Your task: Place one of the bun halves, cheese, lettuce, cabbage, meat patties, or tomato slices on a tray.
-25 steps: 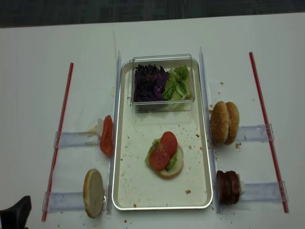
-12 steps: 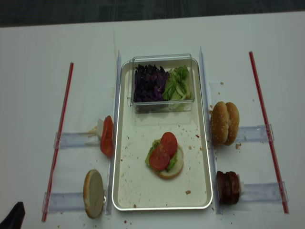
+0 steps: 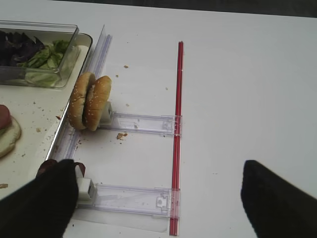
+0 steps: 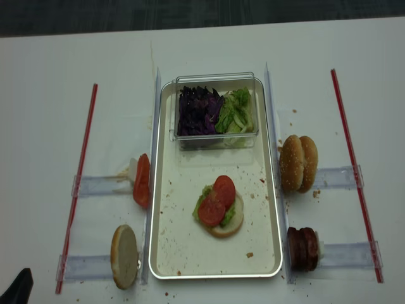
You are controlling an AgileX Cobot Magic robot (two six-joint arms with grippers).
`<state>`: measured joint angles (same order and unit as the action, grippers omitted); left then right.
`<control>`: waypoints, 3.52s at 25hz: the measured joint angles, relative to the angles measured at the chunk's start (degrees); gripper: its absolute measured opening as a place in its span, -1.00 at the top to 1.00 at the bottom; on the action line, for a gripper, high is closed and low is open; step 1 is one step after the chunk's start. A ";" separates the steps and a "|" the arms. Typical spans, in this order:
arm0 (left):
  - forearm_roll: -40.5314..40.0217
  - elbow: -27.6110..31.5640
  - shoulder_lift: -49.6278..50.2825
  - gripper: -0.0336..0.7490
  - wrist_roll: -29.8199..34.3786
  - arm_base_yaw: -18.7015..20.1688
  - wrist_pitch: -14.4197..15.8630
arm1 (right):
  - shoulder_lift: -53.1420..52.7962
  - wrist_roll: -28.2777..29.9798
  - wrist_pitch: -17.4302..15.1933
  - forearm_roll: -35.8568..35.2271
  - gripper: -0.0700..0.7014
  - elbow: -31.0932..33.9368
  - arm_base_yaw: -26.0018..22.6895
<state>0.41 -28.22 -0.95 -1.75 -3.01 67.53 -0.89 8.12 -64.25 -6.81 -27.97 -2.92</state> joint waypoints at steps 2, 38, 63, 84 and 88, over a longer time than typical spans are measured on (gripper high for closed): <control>0.00 0.00 0.00 -0.51 0.10 0.00 0.00 | 0.00 0.00 0.00 0.00 -0.97 0.00 0.00; 0.00 0.00 0.00 -0.50 0.10 0.00 0.00 | 0.00 0.00 0.00 0.00 -0.97 0.00 0.00; 0.00 0.00 0.00 -0.50 0.10 0.00 0.00 | 0.00 0.00 0.00 0.00 -0.97 0.00 0.00; 0.00 0.00 0.00 -0.50 0.10 0.00 0.00 | 0.00 0.00 0.00 0.00 -0.97 0.00 0.00; 0.00 0.00 0.00 -0.50 0.10 0.00 0.00 | 0.00 0.00 0.00 0.00 -0.97 0.00 0.00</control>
<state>0.41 -28.22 -0.95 -1.66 -3.01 67.53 -0.89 8.12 -64.25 -6.81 -27.97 -2.92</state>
